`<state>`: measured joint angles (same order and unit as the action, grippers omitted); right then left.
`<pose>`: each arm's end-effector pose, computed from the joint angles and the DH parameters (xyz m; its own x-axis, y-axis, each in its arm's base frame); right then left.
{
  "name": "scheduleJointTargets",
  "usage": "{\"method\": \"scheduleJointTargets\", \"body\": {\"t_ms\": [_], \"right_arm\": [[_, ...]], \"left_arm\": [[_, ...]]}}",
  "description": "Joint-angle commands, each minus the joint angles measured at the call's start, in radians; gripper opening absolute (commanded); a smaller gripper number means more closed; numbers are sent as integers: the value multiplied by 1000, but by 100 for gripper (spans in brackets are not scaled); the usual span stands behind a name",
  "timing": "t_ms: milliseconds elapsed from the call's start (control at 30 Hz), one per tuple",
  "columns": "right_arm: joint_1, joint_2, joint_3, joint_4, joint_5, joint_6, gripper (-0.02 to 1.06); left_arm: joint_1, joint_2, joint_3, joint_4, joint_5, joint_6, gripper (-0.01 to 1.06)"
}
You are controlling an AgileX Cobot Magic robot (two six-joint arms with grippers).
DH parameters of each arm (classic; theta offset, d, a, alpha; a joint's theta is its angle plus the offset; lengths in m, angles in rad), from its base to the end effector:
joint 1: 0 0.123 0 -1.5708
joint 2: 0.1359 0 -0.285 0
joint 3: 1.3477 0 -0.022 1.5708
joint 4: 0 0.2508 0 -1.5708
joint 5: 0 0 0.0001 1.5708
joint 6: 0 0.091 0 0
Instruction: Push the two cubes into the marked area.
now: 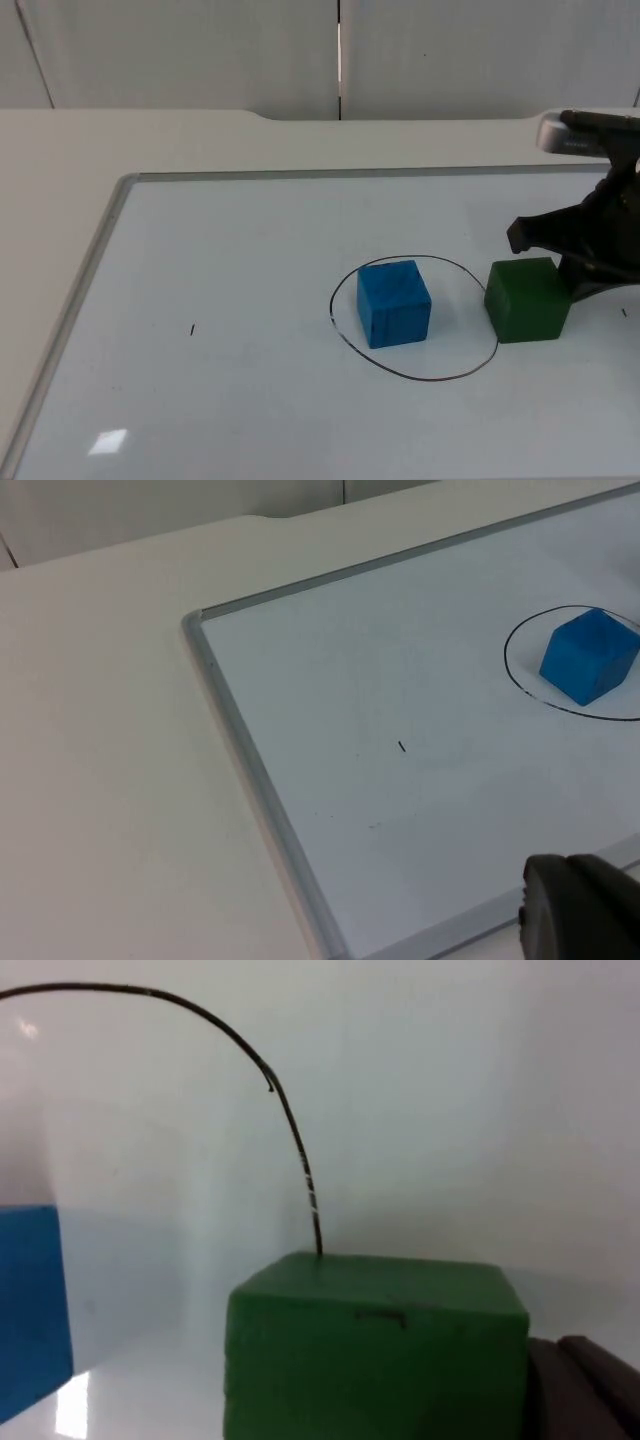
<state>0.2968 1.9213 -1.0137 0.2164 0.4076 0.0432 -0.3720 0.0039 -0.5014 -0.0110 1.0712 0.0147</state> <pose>0.3338 0.1102 0.1213 -0.9483 -0.0400 -0.3149 -0.0946 0.9825 0.1602 -0.0048 0.0009 0.2769 -0.4320 0.1787 -0.8840 0.3755 0.9268 0.0038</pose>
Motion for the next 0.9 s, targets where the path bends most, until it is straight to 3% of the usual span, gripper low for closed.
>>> {"method": "scheduleJointTargets", "body": {"t_ms": [0,467,867], "right_arm": [[6,-2,-4,28,24,-6,0],[7,-2,-4,61,26,20,0],[72,-2,-4,77,-24,23,0]], "left_arm": [[2,-4,5,1,3,-1,0],[2,-4,5,1,3,-1,0],[2,-4,7,70,3,-1,0]]}}
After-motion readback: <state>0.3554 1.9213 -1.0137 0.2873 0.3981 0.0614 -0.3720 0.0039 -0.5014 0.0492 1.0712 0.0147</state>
